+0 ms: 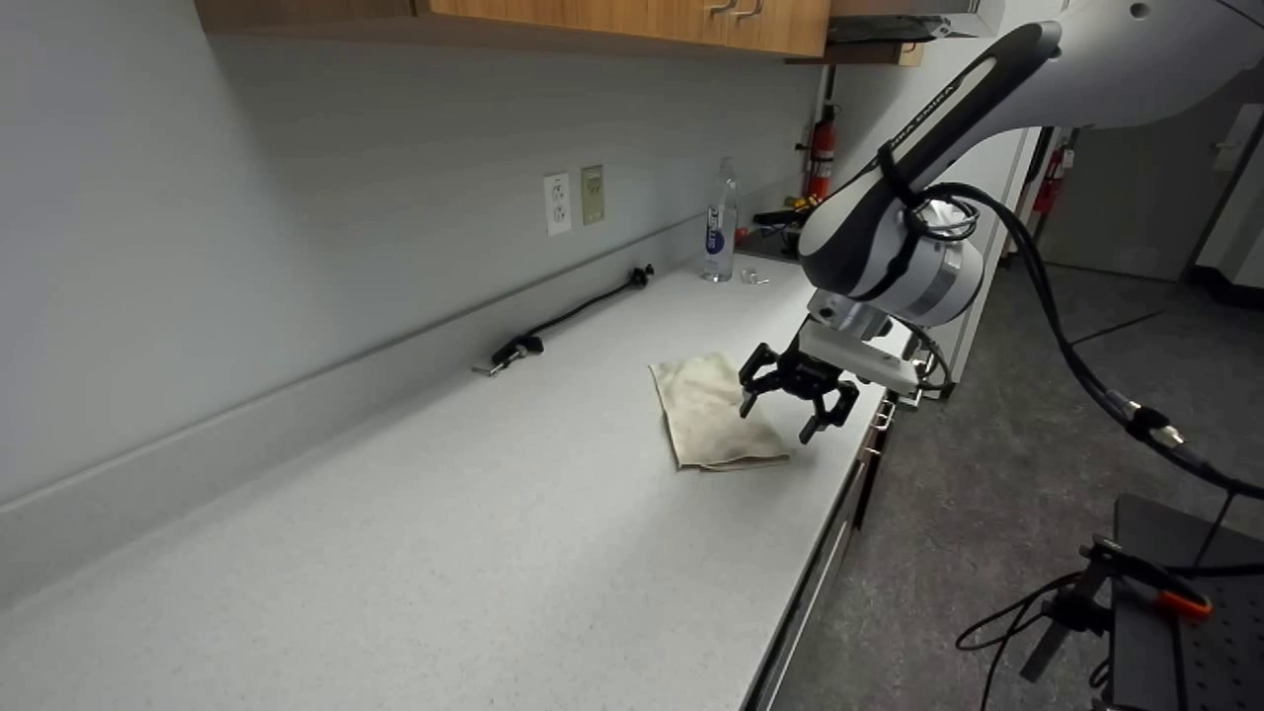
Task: Fold the towel
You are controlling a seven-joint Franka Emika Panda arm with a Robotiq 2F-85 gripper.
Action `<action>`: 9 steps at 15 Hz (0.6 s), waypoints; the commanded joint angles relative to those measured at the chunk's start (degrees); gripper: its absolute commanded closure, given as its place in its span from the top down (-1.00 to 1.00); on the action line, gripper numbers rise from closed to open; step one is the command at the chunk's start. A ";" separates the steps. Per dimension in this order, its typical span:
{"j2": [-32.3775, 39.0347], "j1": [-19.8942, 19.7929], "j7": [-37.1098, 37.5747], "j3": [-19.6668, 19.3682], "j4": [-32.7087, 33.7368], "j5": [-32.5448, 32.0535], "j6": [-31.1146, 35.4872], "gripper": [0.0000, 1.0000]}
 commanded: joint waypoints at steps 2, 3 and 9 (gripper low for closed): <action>1.98 -0.97 -2.33 1.37 2.21 1.70 0.81 1.00; 2.34 -0.90 -2.20 1.35 2.48 1.57 0.80 1.00; 4.45 -1.23 -2.45 2.23 4.56 2.07 0.65 1.00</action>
